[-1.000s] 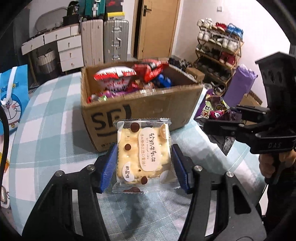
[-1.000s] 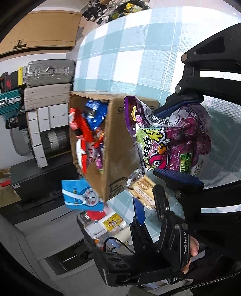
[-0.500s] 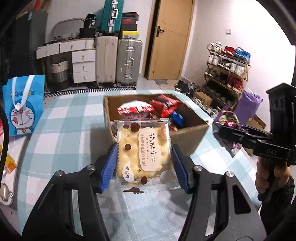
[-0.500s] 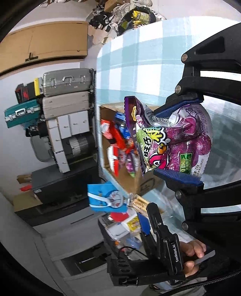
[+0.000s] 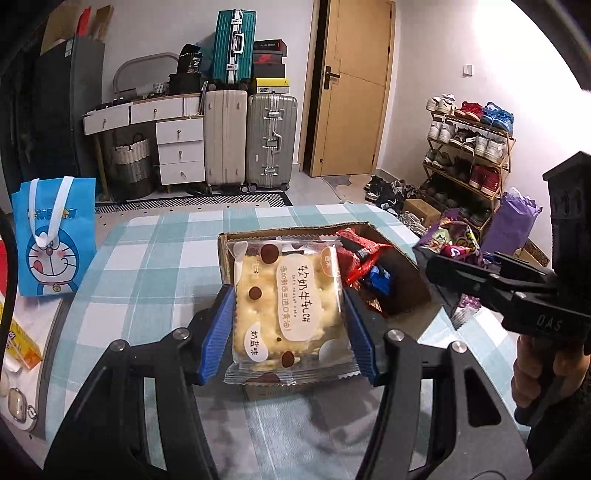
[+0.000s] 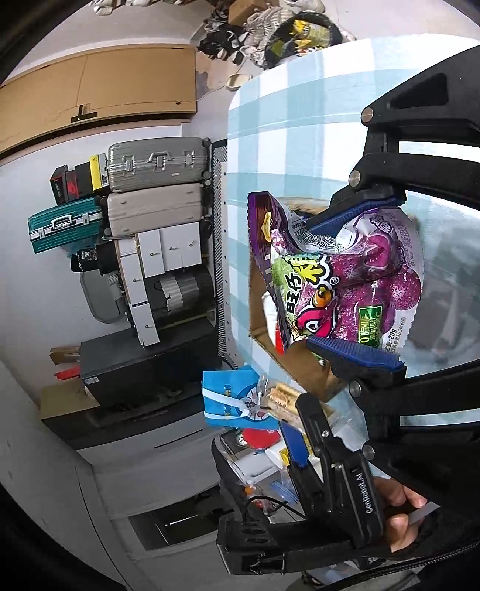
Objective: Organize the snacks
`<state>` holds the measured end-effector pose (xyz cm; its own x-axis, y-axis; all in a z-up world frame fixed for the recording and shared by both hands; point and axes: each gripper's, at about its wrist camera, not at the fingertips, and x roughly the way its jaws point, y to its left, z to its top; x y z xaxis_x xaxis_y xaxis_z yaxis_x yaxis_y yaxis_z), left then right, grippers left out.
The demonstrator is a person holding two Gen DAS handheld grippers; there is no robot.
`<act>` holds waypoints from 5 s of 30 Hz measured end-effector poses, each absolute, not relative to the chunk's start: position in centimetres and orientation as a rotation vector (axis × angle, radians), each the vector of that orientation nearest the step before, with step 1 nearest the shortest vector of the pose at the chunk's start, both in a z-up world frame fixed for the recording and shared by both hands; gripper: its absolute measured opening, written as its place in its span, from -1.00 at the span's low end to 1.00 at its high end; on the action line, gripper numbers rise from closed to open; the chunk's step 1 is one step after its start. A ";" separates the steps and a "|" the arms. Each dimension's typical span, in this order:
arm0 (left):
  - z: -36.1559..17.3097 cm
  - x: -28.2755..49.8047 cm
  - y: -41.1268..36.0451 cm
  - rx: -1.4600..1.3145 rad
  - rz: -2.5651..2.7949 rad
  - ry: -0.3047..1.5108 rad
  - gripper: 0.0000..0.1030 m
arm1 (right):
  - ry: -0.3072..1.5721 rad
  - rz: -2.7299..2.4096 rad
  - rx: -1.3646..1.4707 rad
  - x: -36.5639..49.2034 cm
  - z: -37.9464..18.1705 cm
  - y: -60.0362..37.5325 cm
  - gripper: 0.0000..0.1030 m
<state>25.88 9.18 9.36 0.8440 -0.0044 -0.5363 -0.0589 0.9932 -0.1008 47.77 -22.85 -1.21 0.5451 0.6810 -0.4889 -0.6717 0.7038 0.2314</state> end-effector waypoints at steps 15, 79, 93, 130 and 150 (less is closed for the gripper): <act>5.7 33.2 9.2 -0.132 0.037 0.585 0.07 | 0.580 0.769 -0.020 51.8 -3.0 -18.3 0.11; -0.6 24.2 10.8 -0.049 0.125 0.507 0.99 | 0.444 0.780 -0.016 43.2 -6.8 -24.6 0.99; -1.0 23.4 10.6 -0.059 0.100 0.478 0.99 | 0.407 0.760 -0.062 42.5 -7.9 -24.1 0.99; -1.3 23.6 10.6 -0.058 0.099 0.485 0.99 | 0.375 0.744 -0.065 41.9 -7.8 -24.0 0.99; -1.2 23.5 10.6 -0.058 0.098 0.483 0.99 | 0.375 0.745 -0.065 41.9 -7.8 -24.0 0.99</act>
